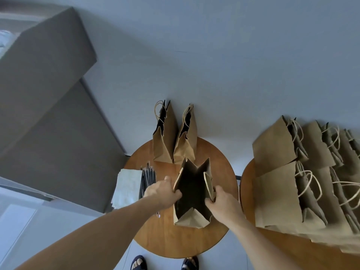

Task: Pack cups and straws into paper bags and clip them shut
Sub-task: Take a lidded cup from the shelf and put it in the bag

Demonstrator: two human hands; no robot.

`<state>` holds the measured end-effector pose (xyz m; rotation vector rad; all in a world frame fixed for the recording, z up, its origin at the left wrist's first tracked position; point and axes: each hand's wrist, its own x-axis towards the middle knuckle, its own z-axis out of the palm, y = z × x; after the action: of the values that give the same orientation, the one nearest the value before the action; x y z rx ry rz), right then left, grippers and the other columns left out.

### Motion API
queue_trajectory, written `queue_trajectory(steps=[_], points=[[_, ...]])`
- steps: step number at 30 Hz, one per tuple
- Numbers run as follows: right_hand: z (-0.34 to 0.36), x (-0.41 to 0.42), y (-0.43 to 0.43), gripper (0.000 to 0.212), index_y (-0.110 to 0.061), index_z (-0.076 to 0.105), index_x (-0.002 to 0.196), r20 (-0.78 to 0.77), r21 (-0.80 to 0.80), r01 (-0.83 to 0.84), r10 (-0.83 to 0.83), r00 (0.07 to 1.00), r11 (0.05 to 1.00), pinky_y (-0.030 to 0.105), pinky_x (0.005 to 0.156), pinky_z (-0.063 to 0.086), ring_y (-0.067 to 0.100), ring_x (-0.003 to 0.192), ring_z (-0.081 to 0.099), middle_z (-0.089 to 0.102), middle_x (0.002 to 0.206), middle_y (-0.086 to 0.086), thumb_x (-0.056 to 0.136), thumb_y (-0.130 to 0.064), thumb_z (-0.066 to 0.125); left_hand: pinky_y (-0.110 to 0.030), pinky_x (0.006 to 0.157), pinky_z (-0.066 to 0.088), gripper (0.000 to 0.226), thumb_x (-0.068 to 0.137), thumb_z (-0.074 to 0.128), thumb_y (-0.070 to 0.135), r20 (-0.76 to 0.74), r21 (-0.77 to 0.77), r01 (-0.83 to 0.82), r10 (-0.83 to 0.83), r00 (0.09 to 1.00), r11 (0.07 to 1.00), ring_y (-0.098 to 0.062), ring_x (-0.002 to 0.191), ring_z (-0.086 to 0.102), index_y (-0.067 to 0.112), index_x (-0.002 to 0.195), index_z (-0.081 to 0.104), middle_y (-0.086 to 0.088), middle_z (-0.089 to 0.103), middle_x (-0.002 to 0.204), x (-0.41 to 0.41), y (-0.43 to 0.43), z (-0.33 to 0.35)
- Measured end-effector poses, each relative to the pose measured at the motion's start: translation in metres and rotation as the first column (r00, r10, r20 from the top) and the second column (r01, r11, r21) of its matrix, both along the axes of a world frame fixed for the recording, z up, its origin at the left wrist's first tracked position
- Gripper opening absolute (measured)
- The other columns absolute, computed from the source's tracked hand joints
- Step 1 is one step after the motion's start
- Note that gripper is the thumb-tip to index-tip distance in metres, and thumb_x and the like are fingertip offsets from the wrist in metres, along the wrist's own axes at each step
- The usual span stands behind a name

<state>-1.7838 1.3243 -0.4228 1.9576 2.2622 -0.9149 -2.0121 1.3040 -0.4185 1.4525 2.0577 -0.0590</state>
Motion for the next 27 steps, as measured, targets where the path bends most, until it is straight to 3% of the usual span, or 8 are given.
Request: queue_trajectory(steps=[5,8,11,14,18,22,25,27], points=[[0.007,0.001,-0.003,0.074,-0.03,0.037,0.141,0.0,-0.097,-0.052,0.052,0.999,0.994,0.03,0.087,0.057,0.015,0.11,0.064,0.06,0.128,-0.011,0.082,-0.071,0.055,-0.035,0.075,0.059,0.087,0.068,0.059,0.077,0.016,-0.104,0.138,-0.138,0.99,0.985,-0.015,0.083,0.065,0.033,0.138,0.029,0.004,0.063,0.107,-0.005,0.001,0.003],[0.014,0.0,-0.004,0.086,-0.032,0.031,0.146,-0.059,-0.169,-0.059,0.049,0.997,0.984,0.037,0.099,0.052,0.018,0.127,0.054,0.049,0.144,-0.01,0.077,-0.076,0.057,-0.039,0.088,0.056,0.099,0.062,0.065,0.077,0.104,-0.156,0.202,-0.187,0.977,0.967,-0.02,0.102,0.061,0.035,0.143,0.026,0.002,0.059,0.122,-0.014,0.005,0.012],[0.027,0.0,0.0,0.094,-0.032,0.025,0.151,-0.122,-0.207,-0.056,0.031,0.992,0.977,0.04,0.108,0.043,0.019,0.139,0.041,0.036,0.155,-0.009,0.074,-0.073,0.061,-0.039,0.092,0.052,0.097,0.062,0.07,0.068,0.1,-0.161,0.305,-0.292,0.951,0.939,-0.021,0.105,0.056,0.027,0.142,0.032,0.003,0.053,0.113,-0.023,0.012,0.034],[0.047,-0.003,0.011,0.089,-0.03,0.024,0.153,-0.163,-0.163,-0.078,0.051,0.985,0.984,0.04,0.112,0.037,0.019,0.142,0.035,0.031,0.157,-0.007,0.079,-0.061,0.065,-0.041,0.095,0.05,0.085,0.072,0.073,0.054,-0.03,-0.089,0.376,-0.379,0.925,0.923,-0.022,0.108,0.055,0.024,0.143,0.037,0.003,0.055,0.119,-0.032,0.023,0.06],[0.08,-0.018,0.035,0.077,-0.027,0.025,0.152,-0.139,-0.033,-0.162,0.156,0.978,0.986,0.042,0.114,0.035,0.02,0.143,0.031,0.03,0.158,-0.004,0.086,-0.04,0.062,-0.042,0.097,0.047,0.07,0.082,0.064,0.048,-0.146,-0.022,0.344,-0.343,0.928,0.939,-0.027,0.118,0.051,0.02,0.142,0.039,-0.004,0.051,0.132,-0.045,0.034,0.096],[0.113,-0.049,0.062,0.064,-0.024,0.03,0.151,-0.117,0.113,-0.198,0.211,0.971,0.974,0.039,0.113,0.034,0.02,0.143,0.032,0.033,0.156,-0.002,0.092,-0.027,0.056,-0.042,0.086,0.052,0.053,0.079,0.055,0.049,-0.194,0.077,0.288,-0.269,0.943,0.955,-0.028,0.101,0.057,0.019,0.122,0.05,-0.004,0.057,0.11,-0.059,0.038,0.138],[0.137,-0.085,0.076,0.059,-0.023,0.035,0.149,-0.096,0.191,-0.278,0.3,0.949,0.941,0.037,0.11,0.035,0.02,0.139,0.035,0.035,0.153,-0.003,0.092,-0.025,0.052,-0.046,0.099,0.046,0.065,0.088,0.056,0.047,-0.275,0.138,0.237,-0.193,0.942,0.962,-0.031,0.125,0.048,0.021,0.144,0.037,-0.005,0.049,0.138,-0.086,0.032,0.171],[0.153,-0.114,0.081,0.058,-0.021,0.036,0.148,-0.087,0.23,-0.357,0.385,0.919,0.905,0.037,0.111,0.034,0.02,0.14,0.033,0.035,0.153,-0.002,0.092,-0.025,0.051,-0.046,0.103,0.043,0.07,0.091,0.055,0.045,-0.287,0.178,0.181,-0.125,0.95,0.967,-0.03,0.131,0.043,0.021,0.151,0.029,-0.007,0.044,0.145,-0.109,0.023,0.195]])
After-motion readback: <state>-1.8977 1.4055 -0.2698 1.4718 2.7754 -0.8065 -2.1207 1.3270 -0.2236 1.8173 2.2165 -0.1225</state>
